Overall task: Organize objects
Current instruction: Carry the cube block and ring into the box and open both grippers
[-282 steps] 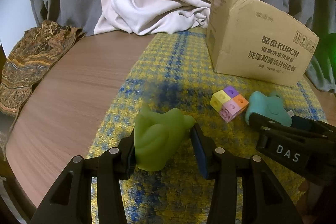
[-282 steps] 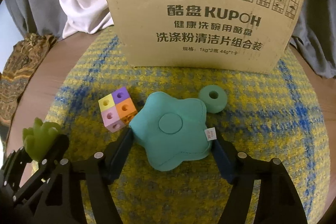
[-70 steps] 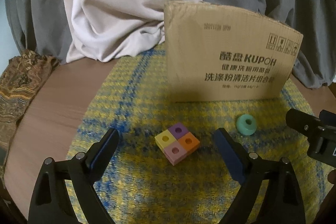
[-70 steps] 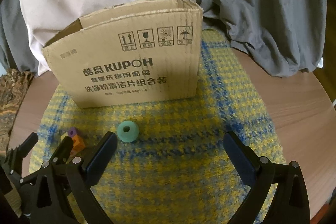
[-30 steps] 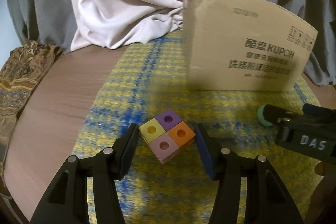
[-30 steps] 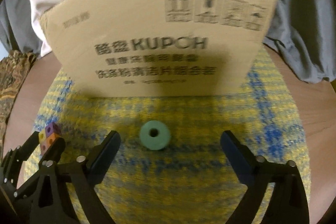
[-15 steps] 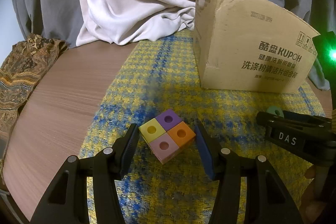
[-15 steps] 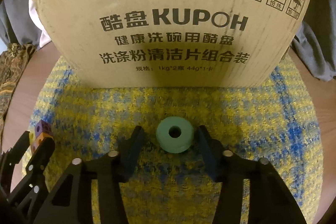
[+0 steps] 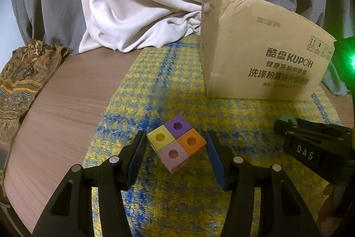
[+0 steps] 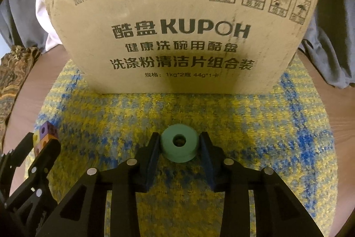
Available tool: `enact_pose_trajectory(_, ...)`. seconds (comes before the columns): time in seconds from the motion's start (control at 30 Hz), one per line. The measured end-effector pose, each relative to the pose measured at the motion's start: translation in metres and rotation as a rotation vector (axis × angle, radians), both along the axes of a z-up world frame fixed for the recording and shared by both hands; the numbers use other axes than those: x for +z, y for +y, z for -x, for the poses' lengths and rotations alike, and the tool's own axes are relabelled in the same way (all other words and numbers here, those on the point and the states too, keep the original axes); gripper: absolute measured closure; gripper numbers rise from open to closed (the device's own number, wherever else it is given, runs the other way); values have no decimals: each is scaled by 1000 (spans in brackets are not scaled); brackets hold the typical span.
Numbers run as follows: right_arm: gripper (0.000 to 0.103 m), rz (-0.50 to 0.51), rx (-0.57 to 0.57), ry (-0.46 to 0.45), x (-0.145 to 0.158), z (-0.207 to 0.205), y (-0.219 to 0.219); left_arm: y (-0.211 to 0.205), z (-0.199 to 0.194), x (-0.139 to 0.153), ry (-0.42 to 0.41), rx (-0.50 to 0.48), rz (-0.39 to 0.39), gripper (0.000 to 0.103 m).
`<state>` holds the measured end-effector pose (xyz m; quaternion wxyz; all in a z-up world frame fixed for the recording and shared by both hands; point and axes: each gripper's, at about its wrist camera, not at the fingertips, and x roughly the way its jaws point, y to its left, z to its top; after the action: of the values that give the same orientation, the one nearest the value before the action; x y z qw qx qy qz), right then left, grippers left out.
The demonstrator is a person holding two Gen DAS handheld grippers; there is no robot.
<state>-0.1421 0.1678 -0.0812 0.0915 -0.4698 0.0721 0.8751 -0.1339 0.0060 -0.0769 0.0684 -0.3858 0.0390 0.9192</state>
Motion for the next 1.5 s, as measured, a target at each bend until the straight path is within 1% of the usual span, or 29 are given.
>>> enact_pose_trajectory(0.17, 67, -2, -6, 23, 7, -13, 6, 7, -4, 6, 11, -15, -3, 49)
enact_pose_trajectory(0.2, 67, 2, -7, 27, 13, -15, 25, 9, -5, 8, 14, -20, -4, 49)
enact_pose_trajectory(0.37, 67, -5, -17, 60, 28, -32, 30, 17, -12, 19, 36, -40, -5, 49)
enact_pose_trajectory(0.43, 67, -10, -23, 74, 33, -31, 34, 21, -15, 25, 44, -49, -8, 49)
enact_pose_trajectory(0.5, 67, -10, -28, 91, 44, -41, 28, 23, -17, 30, 52, -58, -14, 49)
enact_pose_trajectory(0.73, 67, -21, -40, 163, 80, -56, 43, 36, -26, 57, 108, -83, -20, 49)
enact_pose_trajectory(0.77, 67, -22, -42, 170, 80, -50, 38, 37, -26, 60, 114, -86, -20, 49)
enact_pose_trajectory(0.83, 67, -27, -46, 189, 86, -55, 35, 41, -28, 68, 127, -95, -23, 49)
enact_pose_trajectory(1.17, 67, -33, -50, 257, 119, -64, 43, 54, -34, 100, 172, -129, -31, 49)
enact_pose_trajectory(1.5, 67, -48, -47, 309, 149, -65, 43, 59, -31, 131, 214, -147, -51, 49)
